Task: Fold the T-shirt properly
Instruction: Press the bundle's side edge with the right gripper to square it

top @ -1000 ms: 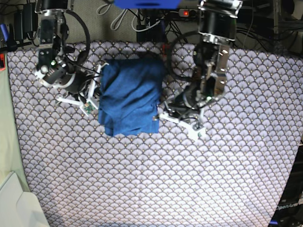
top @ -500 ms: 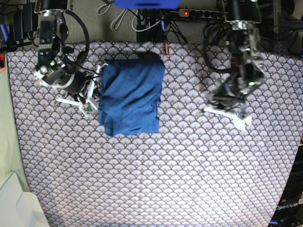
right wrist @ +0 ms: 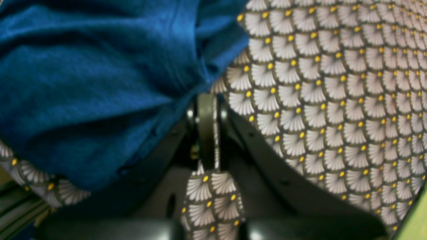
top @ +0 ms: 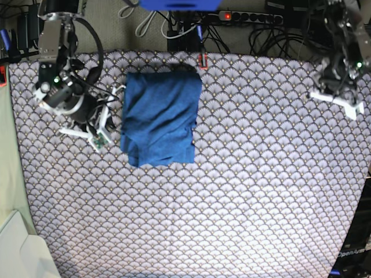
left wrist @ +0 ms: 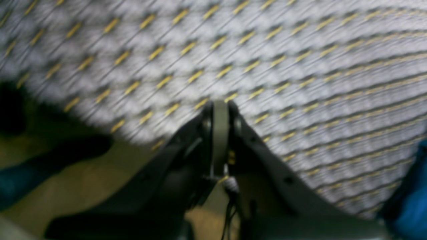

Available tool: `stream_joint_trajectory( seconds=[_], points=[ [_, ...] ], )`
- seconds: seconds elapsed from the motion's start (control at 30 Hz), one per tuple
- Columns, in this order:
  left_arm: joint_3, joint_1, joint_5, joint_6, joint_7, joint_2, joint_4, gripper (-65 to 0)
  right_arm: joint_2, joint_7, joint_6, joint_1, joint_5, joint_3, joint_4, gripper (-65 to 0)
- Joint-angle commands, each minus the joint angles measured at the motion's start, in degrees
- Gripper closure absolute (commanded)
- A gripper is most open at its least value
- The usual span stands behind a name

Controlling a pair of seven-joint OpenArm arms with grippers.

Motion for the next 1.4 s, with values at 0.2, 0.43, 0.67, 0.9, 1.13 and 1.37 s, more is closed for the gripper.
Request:
stream_joint_trajectory(
  seconds=[0.2,0.43,0.67,0.9,1.13,1.37],
  points=[
    [-0.15,4.02,-0.35,-0.03,-0.83,-0.17,1.27,-0.1,-2.93,1.36,-0.05,4.97,0.93,-2.14,0.5,0.0],
    [-0.5,6.74,-0.35,-0.03,-0.83,2.03,4.35,-0.1,-5.04,1.8,-0.05,9.27,0.93,-5.13,-8.38,0.0],
    [-0.5,9.73,-0.35,-0.03,-0.83,2.11,5.23,-0.1,-5.39,6.11,-0.05,13.05,0.93,-5.13,-19.02,0.0],
    [-0.5,10.96,-0.35,-0.03,-0.83,2.2,5.49,-0.1,-5.48,9.1,-0.05,16.13,0.93,-5.13,-28.87,0.0],
    [-0.41,11.31,-0.35,-0.03,-0.83,2.29,5.49,-0.1,-5.3,10.15,-0.05,16.13,0.93,-5.13,-23.85,0.0],
    [-0.06,11.23,-0.35,-0.03,-0.83,2.29,5.66,-0.1,-5.39,5.23,-0.05,15.52,0.93,-4.78,-15.59,0.0]
  ],
)
